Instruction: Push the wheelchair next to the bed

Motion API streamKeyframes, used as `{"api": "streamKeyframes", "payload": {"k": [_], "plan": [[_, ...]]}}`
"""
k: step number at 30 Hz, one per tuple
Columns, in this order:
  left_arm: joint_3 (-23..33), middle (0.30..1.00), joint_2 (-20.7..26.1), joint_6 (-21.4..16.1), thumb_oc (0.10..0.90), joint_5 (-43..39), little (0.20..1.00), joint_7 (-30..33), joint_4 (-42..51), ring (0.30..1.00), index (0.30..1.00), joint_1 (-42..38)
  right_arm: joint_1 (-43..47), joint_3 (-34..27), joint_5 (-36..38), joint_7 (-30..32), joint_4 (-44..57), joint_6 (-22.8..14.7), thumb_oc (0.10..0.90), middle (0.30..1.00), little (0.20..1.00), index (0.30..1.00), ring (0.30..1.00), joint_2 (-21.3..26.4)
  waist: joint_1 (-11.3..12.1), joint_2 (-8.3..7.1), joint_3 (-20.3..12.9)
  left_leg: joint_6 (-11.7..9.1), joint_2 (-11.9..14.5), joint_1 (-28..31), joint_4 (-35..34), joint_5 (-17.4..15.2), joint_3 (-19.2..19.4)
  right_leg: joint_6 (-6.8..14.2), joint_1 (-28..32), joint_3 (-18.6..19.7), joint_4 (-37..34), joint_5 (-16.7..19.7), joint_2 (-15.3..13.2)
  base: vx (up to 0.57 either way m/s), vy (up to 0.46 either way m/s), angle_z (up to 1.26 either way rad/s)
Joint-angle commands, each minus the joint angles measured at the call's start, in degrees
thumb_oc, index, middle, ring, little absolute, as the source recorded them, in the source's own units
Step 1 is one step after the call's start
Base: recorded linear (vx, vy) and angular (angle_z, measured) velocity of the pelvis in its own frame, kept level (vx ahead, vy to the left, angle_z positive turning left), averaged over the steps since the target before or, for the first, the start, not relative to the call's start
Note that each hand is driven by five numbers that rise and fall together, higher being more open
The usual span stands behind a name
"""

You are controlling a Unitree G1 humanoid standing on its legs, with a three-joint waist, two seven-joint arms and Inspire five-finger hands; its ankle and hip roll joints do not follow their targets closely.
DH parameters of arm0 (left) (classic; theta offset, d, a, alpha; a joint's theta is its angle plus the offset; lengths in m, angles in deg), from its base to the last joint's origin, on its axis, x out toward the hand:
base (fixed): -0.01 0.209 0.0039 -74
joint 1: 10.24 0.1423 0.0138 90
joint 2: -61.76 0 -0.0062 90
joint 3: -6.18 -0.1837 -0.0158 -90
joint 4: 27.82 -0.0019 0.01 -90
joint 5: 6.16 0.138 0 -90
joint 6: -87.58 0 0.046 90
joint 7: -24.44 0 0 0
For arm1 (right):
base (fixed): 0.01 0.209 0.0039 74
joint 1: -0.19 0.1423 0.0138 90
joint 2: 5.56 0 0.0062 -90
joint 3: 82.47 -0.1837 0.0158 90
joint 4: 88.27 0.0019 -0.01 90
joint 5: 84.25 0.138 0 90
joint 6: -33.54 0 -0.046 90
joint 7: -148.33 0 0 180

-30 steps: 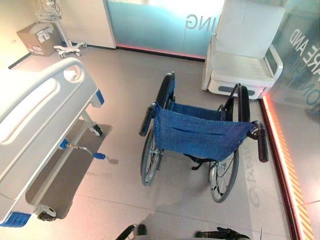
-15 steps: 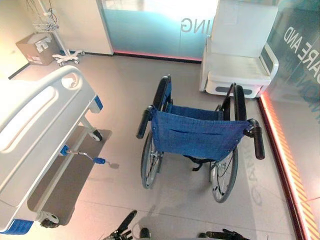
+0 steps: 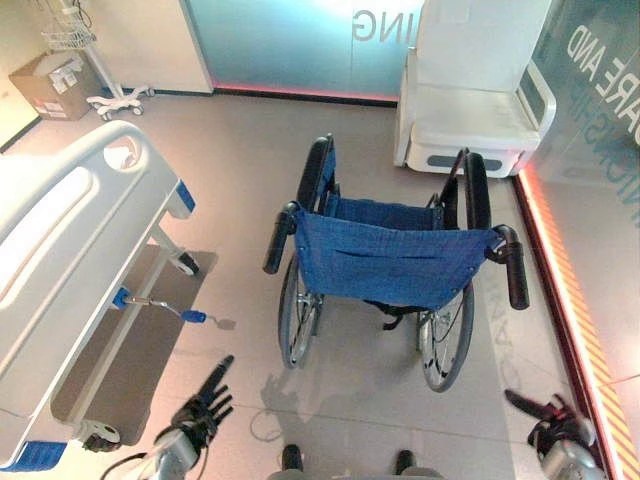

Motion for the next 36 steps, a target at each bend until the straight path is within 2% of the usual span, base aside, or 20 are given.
{"api": "streamKeyframes", "payload": {"k": [1,3,6,7,10,14,19,24,28,30,36], "plan": [[3.33,0.9,4.22,-4.04,0.8,-1.88,0.9,1.19,4.44,0.9,0.9,-3.97,3.51,-5.55,-0.17,6.68,6.77,-6.32,0.8,0.9,0.9,0.9,0.9,7.91,0.11,2.7,-0.47,1.85,-2.04,0.85,0.61,-4.47,1.26,-1.89,-2.35,-0.2,1.85,0.66,0.75,0.0,0.0,0.0],[4.23,0.9,5.02,-4.25,0.8,-1.81,0.9,2.28,7.66,0.9,0.9,-4.14,4.11,-7.01,0.82,8.12,10.15,-7.15,0.8,0.9,0.9,0.9,0.9,8.53,0.05,2.88,-0.44,1.77,-2.04,0.78,0.61,-4.43,1.21,-1.92,-2.37,-0.1,1.83,0.57,0.76,0.0,0.0,0.0],[5.39,0.9,6.1,-4.26,0.8,-1.87,0.9,3.35,11.12,0.9,0.9,-4.26,4.43,-8.26,0.69,10.22,14.94,-6.32,0.8,0.9,0.9,0.9,0.9,8.86,-0.07,3.0,-0.43,1.75,-2.07,0.7,0.61,-4.4,1.11,-1.99,-2.29,0.08,1.66,0.51,0.77,0.01,0.008,0.0],[6.46,0.9,7.35,-3.64,0.8,-2.93,0.9,5.68,17.1,0.9,0.9,-4.95,5.14,-9.01,0.37,11.69,20.87,-5.93,0.8,0.9,0.9,0.9,0.9,9.19,-0.19,3.2,-0.45,1.75,-2.11,0.62,0.61,-4.33,0.96,-2.06,-2.27,0.31,1.61,0.36,0.78,0.03,0.022,-0.01],[7.21,0.9,8.29,-3.2,0.8,-3.29,0.9,6.36,22.58,0.9,0.9,-5.37,5.86,-9.08,-0.72,12.04,26.31,-5.28,0.8,0.9,0.9,0.9,0.9,9.36,-0.16,3.28,-0.44,1.7,-2.1,0.48,0.61,-4.21,0.82,-2.17,-2.26,0.49,1.56,0.26,0.81,0.01,0.009,0.0],[6.91,0.9,9.52,-1.78,0.8,-3.9,0.9,4.41,30.44,0.9,0.9,-7.1,8.23,-7.53,-0.18,10.69,33.67,-5.71,0.8,0.9,0.9,0.9,0.9,10.1,0.0,3.33,-0.36,1.46,-1.82,0.18,0.61,-3.85,0.86,-2.27,-2.47,0.4,1.74,0.12,0.78,0.0,0.0,0.0],[5.89,0.9,11.14,-0.18,0.8,-7.31,0.9,1.04,36.01,0.9,0.9,-8.0,10.47,-6.68,0.09,9.34,39.85,-8.57,0.8,0.9,0.9,0.9,0.9,11.92,0.34,3.22,-0.27,1.4,-1.69,0.06,0.61,-3.73,1.22,-2.22,-2.47,0.04,1.85,-0.01,0.8,0.0,0.0,0.0],[5.11,0.9,12.1,1.76,0.8,-10.88,0.9,-0.61,40.36,0.9,0.9,-8.34,11.21,-6.31,3.35,6.21,45.27,-9.66,0.8,0.9,0.9,0.9,0.9,13.17,0.4,3.16,-0.23,1.35,-1.54,0.14,0.61,-3.74,1.65,-2.2,-2.49,0.17,1.98,-0.16,0.9,0.0,0.0,0.0],[4.98,0.9,12.5,5.19,0.8,-14.04,0.9,-2.95,43.42,0.9,0.9,-7.41,10.73,-5.72,6.22,3.47,49.18,-9.76,0.8,0.9,0.9,0.9,0.9,12.95,0.46,3.0,-0.25,1.33,-1.48,0.11,0.61,-3.78,2.07,-2.14,-2.66,0.22,2.04,-0.17,0.97,0.0,0.0,0.0],[4.9,0.9,13.34,7.44,0.8,-14.46,0.9,-4.48,45.3,0.9,0.9,-6.6,10.12,-5.38,10.51,-0.12,51.12,-8.28,0.8,0.9,0.9,0.9,0.9,13.09,0.38,2.91,-0.17,1.28,-1.4,-0.02,0.61,-3.65,2.45,-2.12,-2.86,0.28,2.07,-0.11,1.08,0.0,0.0,0.0],[5.79,0.9,16.47,7.96,0.8,-17.61,0.9,-6.84,46.31,0.9,0.9,-5.19,8.58,-4.54,16.66,-6.22,53.31,-4.61,0.8,0.9,0.9,0.9,0.9,14.85,0.03,2.66,-0.24,1.12,-1.17,-0.28,0.61,-3.44,3.33,-2.04,-3.23,0.29,1.88,0.08,1.1,0.0,0.0,0.0]]}}
